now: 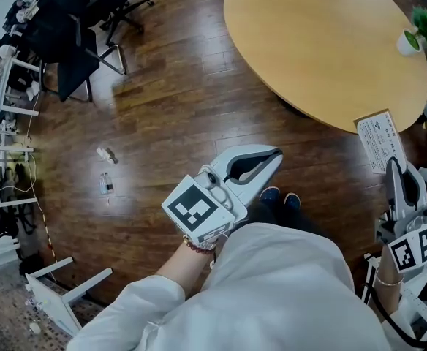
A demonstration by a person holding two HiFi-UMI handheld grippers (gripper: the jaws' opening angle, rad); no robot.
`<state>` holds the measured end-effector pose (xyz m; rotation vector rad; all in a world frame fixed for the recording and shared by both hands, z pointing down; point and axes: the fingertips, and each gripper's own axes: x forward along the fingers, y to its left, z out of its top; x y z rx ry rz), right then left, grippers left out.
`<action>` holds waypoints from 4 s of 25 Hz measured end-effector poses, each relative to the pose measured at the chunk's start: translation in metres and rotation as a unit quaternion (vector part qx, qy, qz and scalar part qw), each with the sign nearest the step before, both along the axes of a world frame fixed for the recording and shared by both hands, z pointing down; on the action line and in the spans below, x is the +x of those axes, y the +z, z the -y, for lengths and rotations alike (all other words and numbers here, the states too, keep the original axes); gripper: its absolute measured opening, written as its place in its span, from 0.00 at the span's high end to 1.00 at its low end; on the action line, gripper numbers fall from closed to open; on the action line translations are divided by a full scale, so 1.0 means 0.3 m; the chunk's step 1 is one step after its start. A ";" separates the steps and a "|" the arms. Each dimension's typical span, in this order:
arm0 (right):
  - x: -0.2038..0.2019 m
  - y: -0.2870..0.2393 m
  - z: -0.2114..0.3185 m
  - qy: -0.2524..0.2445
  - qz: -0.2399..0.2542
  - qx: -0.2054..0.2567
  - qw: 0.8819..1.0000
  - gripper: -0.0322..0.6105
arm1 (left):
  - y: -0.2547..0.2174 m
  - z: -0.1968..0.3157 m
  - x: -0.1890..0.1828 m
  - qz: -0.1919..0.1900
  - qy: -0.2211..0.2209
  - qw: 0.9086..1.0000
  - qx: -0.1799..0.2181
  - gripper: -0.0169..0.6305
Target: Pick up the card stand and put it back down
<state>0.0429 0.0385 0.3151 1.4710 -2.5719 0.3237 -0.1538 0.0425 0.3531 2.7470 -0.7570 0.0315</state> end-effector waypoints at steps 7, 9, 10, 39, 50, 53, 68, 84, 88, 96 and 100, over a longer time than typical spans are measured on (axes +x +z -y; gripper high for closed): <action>0.063 -0.122 -0.197 -0.011 0.007 0.040 0.999 0.92 | -0.129 -0.182 0.271 -0.019 0.079 0.996 0.031 0.98; 0.093 -0.143 -0.293 -0.019 -0.001 0.046 0.999 0.92 | -0.185 -0.230 0.329 -0.012 0.092 0.994 0.053 0.98; 0.111 -0.151 -0.339 -0.020 -0.003 0.047 0.999 0.92 | -0.211 -0.243 0.347 -0.010 0.092 0.994 0.060 0.98; 0.223 -0.142 -0.436 -0.032 0.061 0.051 0.996 0.92 | -0.273 -0.368 0.574 -0.001 0.185 0.980 0.077 0.98; 0.249 -0.134 -0.400 -0.006 0.070 0.055 0.996 0.92 | -0.274 -0.347 0.623 -0.025 0.219 0.973 0.072 0.98; 0.236 -0.121 -0.377 0.000 0.075 0.048 0.996 0.92 | -0.275 -0.328 0.595 -0.021 0.216 0.974 0.062 0.98; 0.259 -0.036 -0.001 0.064 0.098 0.040 0.992 0.92 | -0.114 -0.071 0.312 -0.038 0.122 0.992 -0.005 0.98; 0.452 0.434 0.948 -0.067 0.088 -0.093 0.990 0.92 | -0.239 0.633 0.460 -0.063 0.012 0.998 -0.016 0.98; 0.461 0.549 1.193 -0.080 0.081 -0.109 0.987 0.92 | -0.181 0.753 0.486 -0.048 -0.002 0.998 -0.046 0.98; 0.419 0.722 1.501 -0.103 0.086 -0.131 0.982 0.92 | -0.059 0.905 0.474 -0.039 -0.036 0.994 -0.096 0.98; 0.401 0.755 1.563 -0.116 0.089 -0.126 0.981 0.92 | -0.008 0.919 0.521 -0.044 -0.013 0.993 -0.112 0.98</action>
